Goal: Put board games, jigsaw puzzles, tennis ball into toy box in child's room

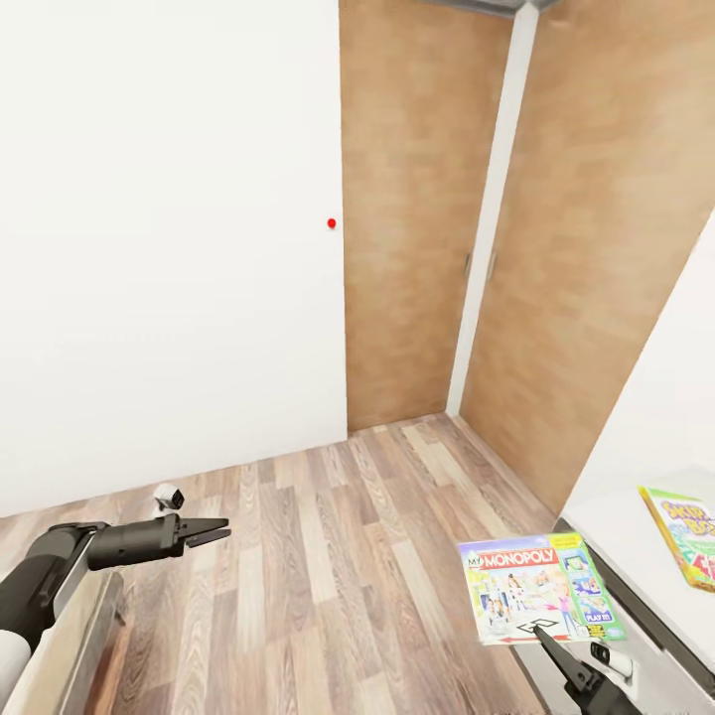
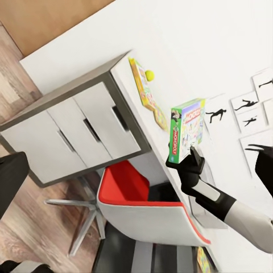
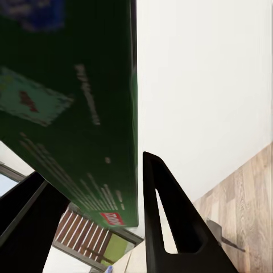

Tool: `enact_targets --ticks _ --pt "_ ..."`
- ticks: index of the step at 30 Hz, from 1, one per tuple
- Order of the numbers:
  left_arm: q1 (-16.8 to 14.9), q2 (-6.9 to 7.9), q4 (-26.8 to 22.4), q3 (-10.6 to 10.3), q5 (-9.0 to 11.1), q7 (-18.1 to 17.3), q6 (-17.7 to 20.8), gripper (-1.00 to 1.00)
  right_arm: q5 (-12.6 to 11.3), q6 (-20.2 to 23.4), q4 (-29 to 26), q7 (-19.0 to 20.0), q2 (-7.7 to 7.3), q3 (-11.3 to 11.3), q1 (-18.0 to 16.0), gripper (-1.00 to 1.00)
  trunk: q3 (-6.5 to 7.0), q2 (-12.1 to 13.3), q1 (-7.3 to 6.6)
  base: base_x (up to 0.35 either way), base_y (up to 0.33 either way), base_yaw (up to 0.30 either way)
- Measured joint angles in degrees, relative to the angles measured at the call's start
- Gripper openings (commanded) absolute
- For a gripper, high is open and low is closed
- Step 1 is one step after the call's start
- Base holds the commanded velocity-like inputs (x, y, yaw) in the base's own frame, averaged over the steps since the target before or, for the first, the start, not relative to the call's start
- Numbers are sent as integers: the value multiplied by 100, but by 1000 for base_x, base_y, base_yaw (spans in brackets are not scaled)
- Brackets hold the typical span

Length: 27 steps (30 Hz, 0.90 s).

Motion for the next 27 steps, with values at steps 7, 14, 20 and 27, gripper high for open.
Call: enact_targets --ticks 7,14,20,27 --pt "0 20 0 12 3 0 -11 100 0 0 0 0 -5 0 0 -100 52 0 0 0 0 -194" --pt "0 25 0 9 3 0 -27 100 -2 0 7 0 -8 0 2 -100 103 0 0 0 0 -196" --pt "0 41 0 13 6 0 -36 100 -2 0 9 0 -8 -1 2 -100 148 0 0 0 0 -198" --pt "-1 64 -1 18 -1 0 -41 100 4 -3 5 -6 -12 -2 0 -100 196 1 0 0 0 -169"
